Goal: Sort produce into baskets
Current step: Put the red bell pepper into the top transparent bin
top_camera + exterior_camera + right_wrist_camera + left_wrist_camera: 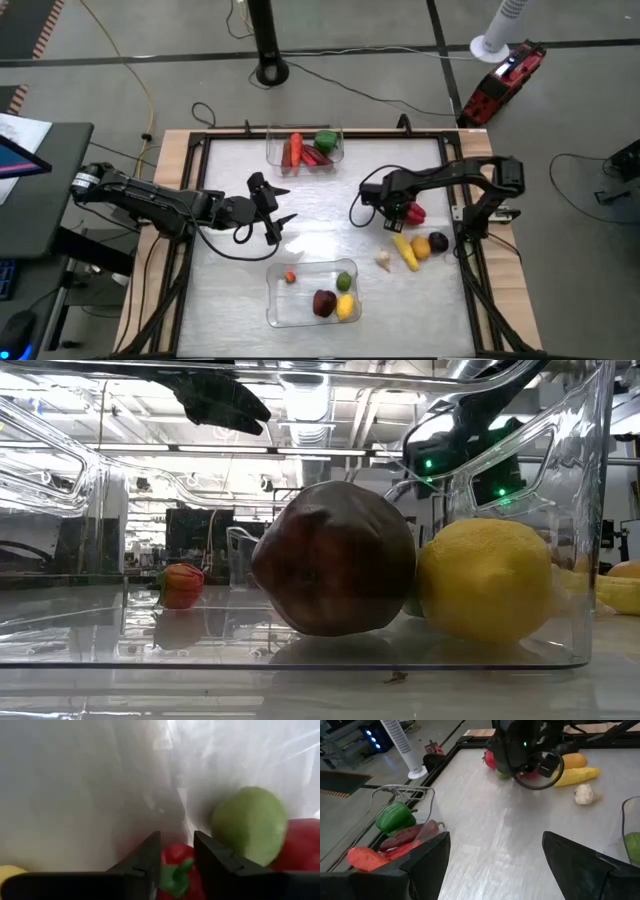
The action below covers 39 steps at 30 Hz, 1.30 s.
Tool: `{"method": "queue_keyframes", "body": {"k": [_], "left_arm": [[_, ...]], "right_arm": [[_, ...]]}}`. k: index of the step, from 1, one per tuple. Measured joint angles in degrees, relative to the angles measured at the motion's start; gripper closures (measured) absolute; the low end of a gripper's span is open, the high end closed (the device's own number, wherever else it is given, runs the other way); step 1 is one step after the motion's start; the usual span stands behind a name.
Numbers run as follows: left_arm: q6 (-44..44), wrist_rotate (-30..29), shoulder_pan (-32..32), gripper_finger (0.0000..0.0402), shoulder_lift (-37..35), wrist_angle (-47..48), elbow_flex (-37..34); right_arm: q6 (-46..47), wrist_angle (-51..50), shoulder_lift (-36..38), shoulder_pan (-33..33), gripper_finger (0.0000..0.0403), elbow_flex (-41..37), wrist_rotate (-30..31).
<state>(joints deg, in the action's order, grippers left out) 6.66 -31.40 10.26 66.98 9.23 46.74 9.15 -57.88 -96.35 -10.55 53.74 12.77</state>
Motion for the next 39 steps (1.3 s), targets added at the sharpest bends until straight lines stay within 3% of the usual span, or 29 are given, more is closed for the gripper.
{"method": "queue_keyframes", "body": {"k": [8,21,26,33,39], "left_arm": [[0.0,-0.1,0.0,0.0097,0.0,0.0,0.0],[0.0,-0.1,0.0,0.0097,0.0,0.0,0.0],[-1.0,-0.1,0.0,0.0097,-0.1,0.5,0.1],[-1.2,-0.3,4.0,0.0097,-6.0,2.7,1.8],[-3.0,-4.5,7.2,0.0097,-6.5,3.3,1.7]], "right_arm": [[-0.4,-3.4,-2.4,0.3,0.0378,0.0,-0.7],[-1.5,-7.8,-1.8,0.9,0.0379,6.5,-0.9],[-2.8,-8.7,-1.8,3.6,0.0379,13.9,-1.9],[-6.0,-6.4,-1.8,10.0,0.0373,26.0,-3.0],[-12.2,-0.9,-1.7,13.7,0.0375,32.5,-2.3]]}}
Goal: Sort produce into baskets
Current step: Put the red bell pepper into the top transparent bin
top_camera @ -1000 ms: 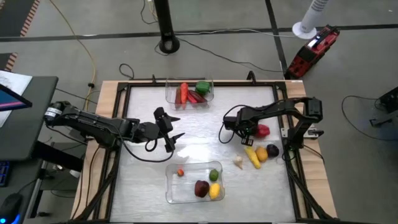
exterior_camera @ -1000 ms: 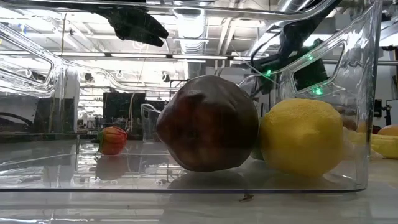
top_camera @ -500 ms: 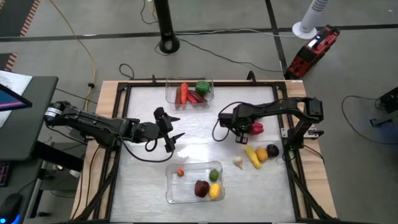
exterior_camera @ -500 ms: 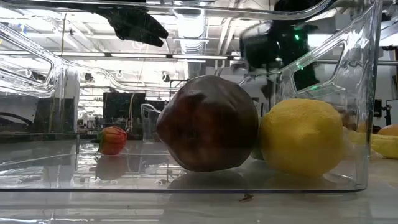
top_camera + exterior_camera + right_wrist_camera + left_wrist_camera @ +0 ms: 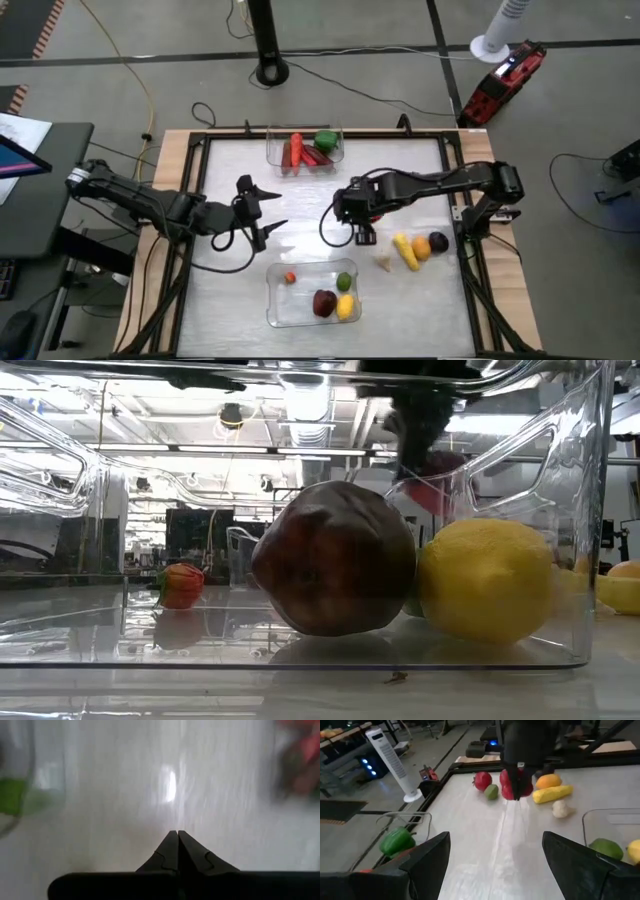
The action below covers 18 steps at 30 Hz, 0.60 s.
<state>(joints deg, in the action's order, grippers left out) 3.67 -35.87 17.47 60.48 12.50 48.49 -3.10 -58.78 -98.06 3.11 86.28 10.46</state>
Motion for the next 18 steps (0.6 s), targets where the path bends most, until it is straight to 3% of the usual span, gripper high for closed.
{"method": "queue_keyframes", "body": {"k": [9,18], "left_arm": [[-4.0,2.6,0.0,0.0097,2.6,-11.8,-3.6],[-4.1,2.2,0.0,0.0097,1.3,-12.2,-3.7]], "right_arm": [[-19.1,16.8,0.0,-6.8,0.0370,0.4,0.2],[-31.9,32.4,-0.8,-18.0,0.0361,0.4,-3.6]]}}
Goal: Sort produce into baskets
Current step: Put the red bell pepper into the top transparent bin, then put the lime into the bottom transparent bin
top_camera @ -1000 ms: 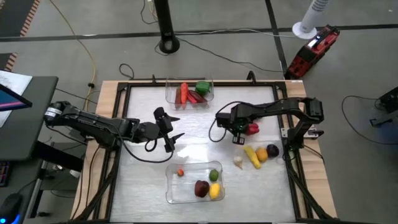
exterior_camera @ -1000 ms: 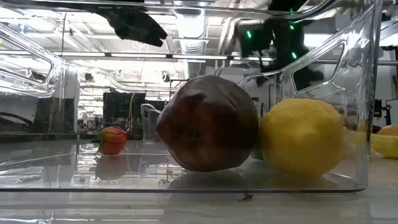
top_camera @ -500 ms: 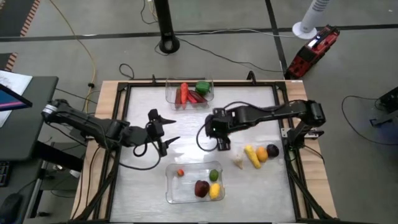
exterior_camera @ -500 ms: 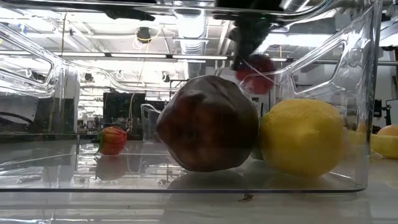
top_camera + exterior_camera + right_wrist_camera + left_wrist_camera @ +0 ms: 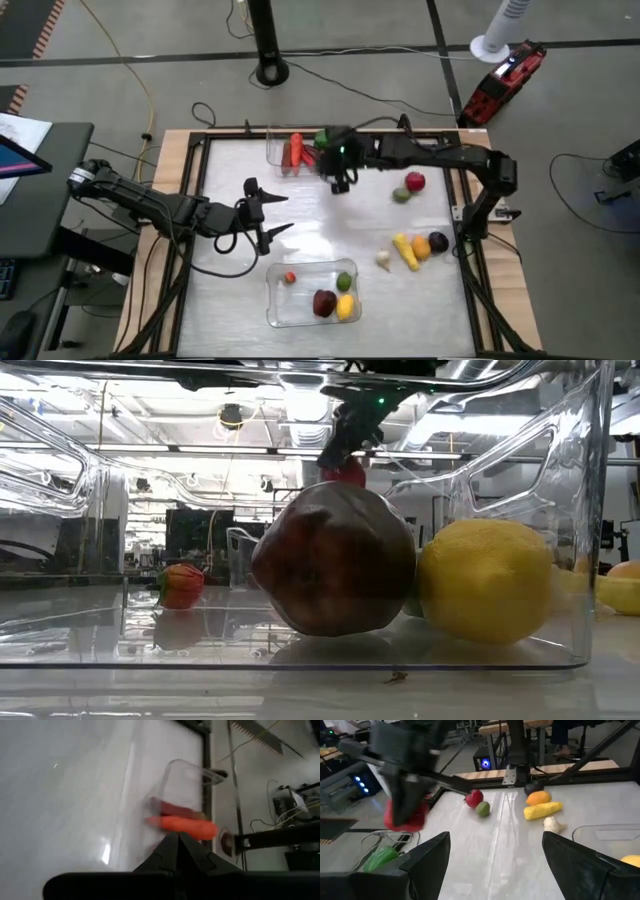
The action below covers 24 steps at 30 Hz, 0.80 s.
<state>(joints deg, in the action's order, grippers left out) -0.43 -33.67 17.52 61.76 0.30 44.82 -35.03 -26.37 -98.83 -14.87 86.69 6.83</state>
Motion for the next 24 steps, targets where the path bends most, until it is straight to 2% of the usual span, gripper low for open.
{"method": "queue_keyframes", "body": {"k": [7,10,13,17,21,24], "left_arm": [[-1.4,-0.3,0.0,0.0097,0.0,0.2,0.0],[-2.2,-1.9,0.0,0.0097,0.0,0.2,0.0],[-2.3,-3.1,-0.2,0.0097,0.0,0.4,0.0],[-2.1,-3.2,-0.3,0.0097,0.0,0.8,0.0],[-1.8,-3.2,-0.3,0.0097,0.0,1.4,0.0],[-1.0,-3.2,-0.3,0.0097,0.0,2.2,0.0]], "right_arm": [[0.3,9.3,-2.8,-8.1,0.0357,0.1,-9.7],[0.9,10.3,-5.2,-10.3,0.0341,0.0,-10.9],[0.7,9.2,-7.2,-11.3,0.0305,-0.1,-10.8],[2.4,8.2,-7.0,-12.1,0.0233,0.0,-9.1],[4.1,1.2,-3.1,-12.0,0.0167,0.0,-8.4],[7.5,-5.3,1.4,-11.2,0.0143,0.0,-8.2]]}}
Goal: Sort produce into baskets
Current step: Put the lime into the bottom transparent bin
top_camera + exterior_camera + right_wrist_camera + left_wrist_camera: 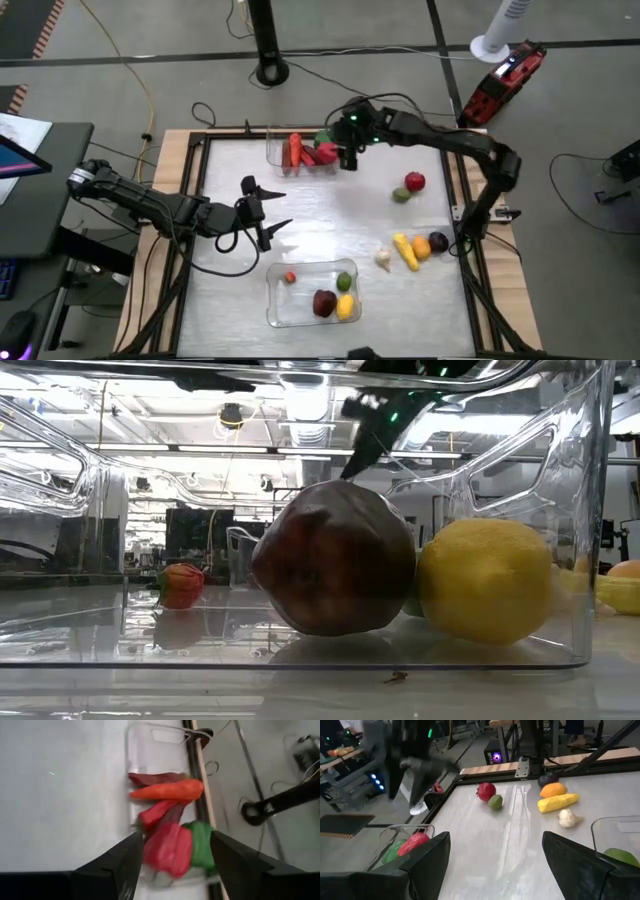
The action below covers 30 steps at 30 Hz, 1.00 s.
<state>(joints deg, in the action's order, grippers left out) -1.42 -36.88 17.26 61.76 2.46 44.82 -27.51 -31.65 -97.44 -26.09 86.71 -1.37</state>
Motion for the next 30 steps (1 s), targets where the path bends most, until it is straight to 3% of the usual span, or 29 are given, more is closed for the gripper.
{"method": "queue_keyframes", "body": {"k": [6,11,16,20,30], "left_arm": [[1.2,0.0,0.0,0.0097,0.0,1.3,0.0],[1.6,0.0,0.0,0.0097,0.0,1.4,0.0],[2.0,0.0,0.0,0.0097,0.0,1.6,0.0],[1.8,0.0,0.0,0.0097,0.0,1.6,0.0],[2.4,-0.4,0.0,0.0097,0.0,2.5,0.0]], "right_arm": [[9.2,-12.4,8.8,2.3,0.0138,-3.9,1.0],[15.8,-12.8,17.3,4.5,0.0138,-17.0,8.8],[20.4,-11.0,23.2,6.0,0.0138,-30.1,10.6],[20.5,-11.9,24.8,6.1,0.0137,-35.6,10.8],[21.9,-12.3,21.5,5.4,0.0137,-39.3,10.9]]}}
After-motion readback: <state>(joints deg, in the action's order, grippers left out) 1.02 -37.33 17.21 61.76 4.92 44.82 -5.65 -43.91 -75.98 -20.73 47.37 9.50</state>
